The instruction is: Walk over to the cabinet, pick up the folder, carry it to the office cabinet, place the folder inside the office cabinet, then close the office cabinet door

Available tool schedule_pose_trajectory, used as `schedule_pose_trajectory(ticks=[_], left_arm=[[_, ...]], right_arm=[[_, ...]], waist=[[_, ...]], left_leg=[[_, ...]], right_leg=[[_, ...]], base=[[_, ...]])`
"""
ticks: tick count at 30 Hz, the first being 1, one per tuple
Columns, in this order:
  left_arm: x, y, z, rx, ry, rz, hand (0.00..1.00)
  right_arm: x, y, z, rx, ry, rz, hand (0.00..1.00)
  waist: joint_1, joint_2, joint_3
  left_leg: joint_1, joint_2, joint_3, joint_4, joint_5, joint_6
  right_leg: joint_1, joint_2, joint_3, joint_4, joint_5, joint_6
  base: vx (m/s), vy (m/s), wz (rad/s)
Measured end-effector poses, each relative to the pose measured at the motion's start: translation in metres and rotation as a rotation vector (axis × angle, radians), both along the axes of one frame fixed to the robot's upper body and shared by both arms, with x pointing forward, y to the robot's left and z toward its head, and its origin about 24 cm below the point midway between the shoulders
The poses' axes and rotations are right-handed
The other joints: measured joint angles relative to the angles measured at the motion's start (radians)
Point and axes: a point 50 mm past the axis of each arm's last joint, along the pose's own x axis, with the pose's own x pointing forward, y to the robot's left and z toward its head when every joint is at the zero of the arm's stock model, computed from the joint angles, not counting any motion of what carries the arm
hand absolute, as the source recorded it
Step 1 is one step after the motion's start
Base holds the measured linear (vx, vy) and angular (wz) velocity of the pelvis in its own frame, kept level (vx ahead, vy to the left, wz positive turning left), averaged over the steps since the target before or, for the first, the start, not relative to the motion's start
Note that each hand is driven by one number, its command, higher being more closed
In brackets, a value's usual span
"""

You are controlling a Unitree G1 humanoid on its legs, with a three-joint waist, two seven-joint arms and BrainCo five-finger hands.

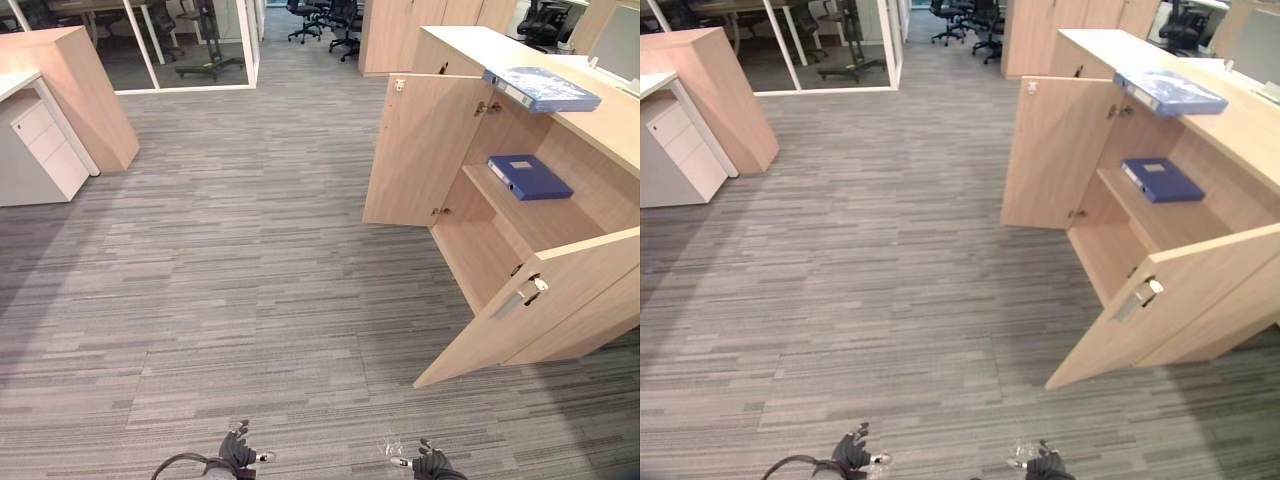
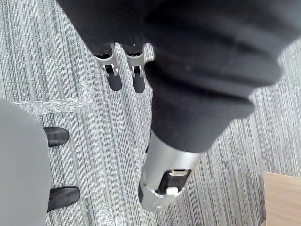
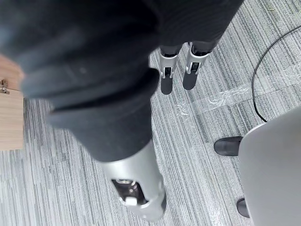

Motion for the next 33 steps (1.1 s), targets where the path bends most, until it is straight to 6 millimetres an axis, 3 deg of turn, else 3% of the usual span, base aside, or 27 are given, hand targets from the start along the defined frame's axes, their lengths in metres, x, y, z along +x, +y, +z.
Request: schedule_pose_trajectory(ticks=[5,9,10,12,13,15,16,19,21,23,24,26,28,29,30,32,33], left_arm=[[0.000,0.002,0.000,0.003,-0.003,0.021,0.00],[0.003,0.011,0.003,0.002,-0.028,0.103,0.00],[0.004,0.015,0.004,-0.005,-0.039,0.155,0.00],[0.007,0.019,0.007,-0.020,-0.072,0.226,0.00],[0.007,0.021,0.010,-0.032,-0.097,0.285,0.00],[0.007,0.025,0.012,-0.042,-0.127,0.340,0.00],[0.009,0.025,0.014,-0.043,-0.138,0.341,0.00],[0.010,0.024,0.014,-0.042,-0.145,0.336,0.00],[0.009,0.023,0.014,-0.044,-0.143,0.330,0.00],[0.004,0.020,0.011,-0.047,-0.124,0.325,0.00],[0.004,0.019,0.011,-0.052,-0.121,0.326,0.00],[0.004,0.023,0.011,-0.042,-0.123,0.324,0.00],[0.001,0.021,0.009,-0.055,-0.106,0.339,0.00],[-0.002,0.018,0.007,-0.060,-0.094,0.332,0.00],[-0.002,0.019,0.007,-0.054,-0.092,0.312,0.00],[-0.003,0.021,0.007,-0.042,-0.078,0.277,0.00],[-0.004,0.019,0.005,-0.044,-0.067,0.258,0.00]], right_arm=[[0.000,0.000,0.000,0.013,-0.002,-0.012,0.00],[0.000,0.001,0.000,0.040,-0.012,-0.085,0.00],[-0.002,0.002,-0.001,0.051,-0.012,-0.118,0.00],[-0.003,0.002,-0.001,0.058,-0.016,-0.140,0.00],[-0.002,0.001,0.000,0.056,-0.025,-0.139,0.00],[-0.002,0.001,0.001,0.066,-0.034,-0.162,0.00],[-0.003,0.001,0.000,0.067,-0.034,-0.170,0.00],[-0.003,0.000,0.000,0.068,-0.033,-0.175,0.00],[-0.003,-0.001,0.000,0.066,-0.030,-0.181,0.00],[-0.003,-0.005,0.001,0.057,-0.030,-0.181,0.00],[-0.004,-0.006,0.000,0.056,-0.023,-0.186,0.00],[-0.008,-0.001,-0.002,0.071,-0.006,-0.189,0.00],[-0.006,-0.003,-0.001,0.072,-0.013,-0.184,0.00],[-0.006,-0.006,-0.001,0.074,-0.019,-0.189,0.00],[-0.004,-0.007,0.000,0.080,-0.031,-0.202,0.00],[0.003,-0.007,0.002,0.083,-0.058,-0.202,0.00],[0.007,-0.008,0.003,0.082,-0.069,-0.198,0.00]], waist=[[0.001,-0.003,0.003],[0.000,-0.023,0.031],[0.001,-0.025,0.042],[0.010,-0.032,0.058],[0.010,-0.030,0.058],[0.014,-0.031,0.061],[0.017,-0.030,0.063],[0.022,-0.031,0.063],[0.028,-0.028,0.065],[0.030,-0.010,0.063],[0.031,0.002,0.063],[0.034,-0.024,0.056],[0.037,-0.024,0.055],[0.029,-0.012,0.049],[0.028,-0.018,0.052],[0.007,-0.033,0.060],[-0.004,-0.024,0.066]], left_leg=[[-0.001,0.000,-0.010,0.001,0.000,-0.001],[-0.058,-0.003,-0.010,0.136,-0.051,-0.035],[-0.090,0.001,0.003,0.238,-0.089,-0.064],[-0.169,0.003,0.069,0.443,-0.103,-0.083],[-0.255,0.027,0.120,0.630,-0.103,-0.067],[-0.339,0.082,0.171,0.832,-0.131,-0.029],[-0.363,0.104,0.192,0.854,-0.145,-0.011],[-0.368,0.095,0.190,0.687,-0.159,-0.015],[-0.330,0.051,0.125,0.362,-0.135,-0.049],[-0.279,0.052,0.079,0.183,-0.116,-0.078],[-0.260,0.040,0.085,0.165,-0.033,-0.075],[-0.253,-0.017,0.091,0.197,-0.029,-0.057],[-0.187,-0.062,0.111,0.170,-0.046,-0.012],[-0.134,-0.070,0.131,0.139,-0.044,0.006],[-0.090,-0.089,0.141,0.130,-0.041,0.037],[-0.016,-0.108,0.140,0.132,-0.064,0.061],[0.044,-0.104,0.127,0.113,-0.068,0.065]], right_leg=[[0.003,0.000,-0.008,0.006,-0.001,-0.001],[-0.001,-0.007,-0.033,0.049,-0.042,-0.023],[0.002,-0.009,-0.044,0.084,-0.074,-0.042],[0.005,-0.026,-0.045,0.136,-0.105,-0.056],[0.006,-0.033,-0.045,0.161,-0.122,-0.064],[0.027,-0.043,-0.044,0.174,-0.137,-0.060],[0.041,-0.056,-0.039,0.174,-0.144,-0.049],[0.042,-0.096,-0.020,0.177,-0.160,-0.023],[0.030,-0.137,0.010,0.183,-0.182,0.013],[0.038,-0.147,0.031,0.183,-0.204,0.049],[0.055,-0.164,0.050,0.185,-0.223,0.077],[0.067,-0.220,0.060,0.208,-0.236,0.105],[0.028,-0.265,0.078,0.359,-0.254,0.132],[-0.047,-0.277,0.093,0.552,-0.255,0.137],[-0.153,-0.299,0.104,0.800,-0.234,0.153],[-0.239,-0.325,0.077,1.057,-0.234,0.146],[-0.259,-0.332,0.004,1.108,-0.264,0.112]], base=[[0.03,0.021,0.07],[-0.03,0.011,0.18],[-0.07,0.026,0.26],[-0.06,0.047,0.09],[0.00,0.000,0.00],[0.08,-0.013,-0.02],[0.13,0.006,-0.02],[0.15,0.121,-0.13],[0.20,0.218,-0.27],[0.25,0.293,-0.37],[0.37,0.449,-0.43],[0.45,0.420,-0.44],[0.38,0.298,-0.46],[0.38,0.281,-0.44],[0.46,0.290,-0.34],[0.41,0.155,0.07],[0.42,0.049,0.25]])
